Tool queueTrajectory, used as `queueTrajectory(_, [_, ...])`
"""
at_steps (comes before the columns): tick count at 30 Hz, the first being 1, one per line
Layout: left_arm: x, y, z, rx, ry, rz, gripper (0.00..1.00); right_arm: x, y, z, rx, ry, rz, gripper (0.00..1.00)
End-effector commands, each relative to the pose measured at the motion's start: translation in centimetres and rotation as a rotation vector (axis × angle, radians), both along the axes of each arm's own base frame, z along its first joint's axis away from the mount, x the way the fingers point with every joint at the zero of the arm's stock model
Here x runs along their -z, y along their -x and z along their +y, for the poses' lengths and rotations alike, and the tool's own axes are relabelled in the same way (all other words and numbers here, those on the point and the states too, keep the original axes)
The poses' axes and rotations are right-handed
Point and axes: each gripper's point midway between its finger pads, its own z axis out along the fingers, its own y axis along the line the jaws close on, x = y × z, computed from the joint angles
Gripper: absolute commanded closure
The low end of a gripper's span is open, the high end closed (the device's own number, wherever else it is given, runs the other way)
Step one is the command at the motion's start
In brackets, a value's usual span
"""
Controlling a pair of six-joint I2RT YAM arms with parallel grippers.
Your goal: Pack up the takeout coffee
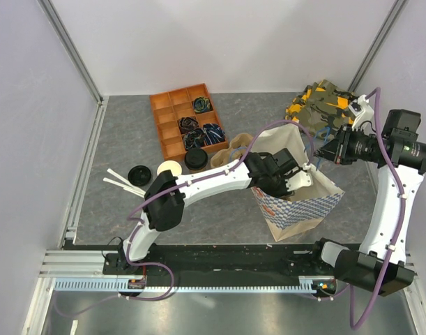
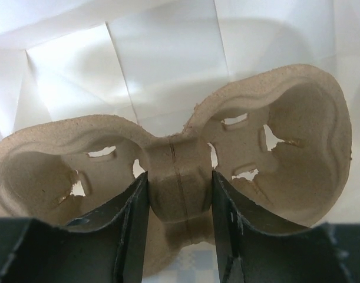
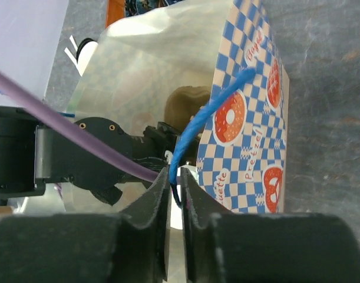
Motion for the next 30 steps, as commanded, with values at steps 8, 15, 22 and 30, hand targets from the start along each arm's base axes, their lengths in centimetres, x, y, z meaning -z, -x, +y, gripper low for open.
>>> queueTrajectory(8, [4.3, 1.5, 5.3, 0.16, -0.281, 0.052, 0.76, -2.0, -0.2, -0.3, -0.088, 0.067, -0.082, 0.21])
queueTrajectory(15, [2.2, 0.1, 3.8, 0.104, -0.215, 0.016, 0.78, -0.5, 0.8, -0.8, -0.141, 0.143, -0.049, 0.24])
queueTrajectory(22, [0.3, 0.0, 2.5, 0.09, -0.123, 0.001, 0.83, 1.1, 1.9, -2.6, -0.167, 0.342, -0.091, 0.4])
queueTrajectory(30, [0.7, 0.2, 2.9, 0.089, -0.131, 0.009, 0.84, 1.6, 1.4, -3.0, -0.154, 0.333, -0.057, 1.0])
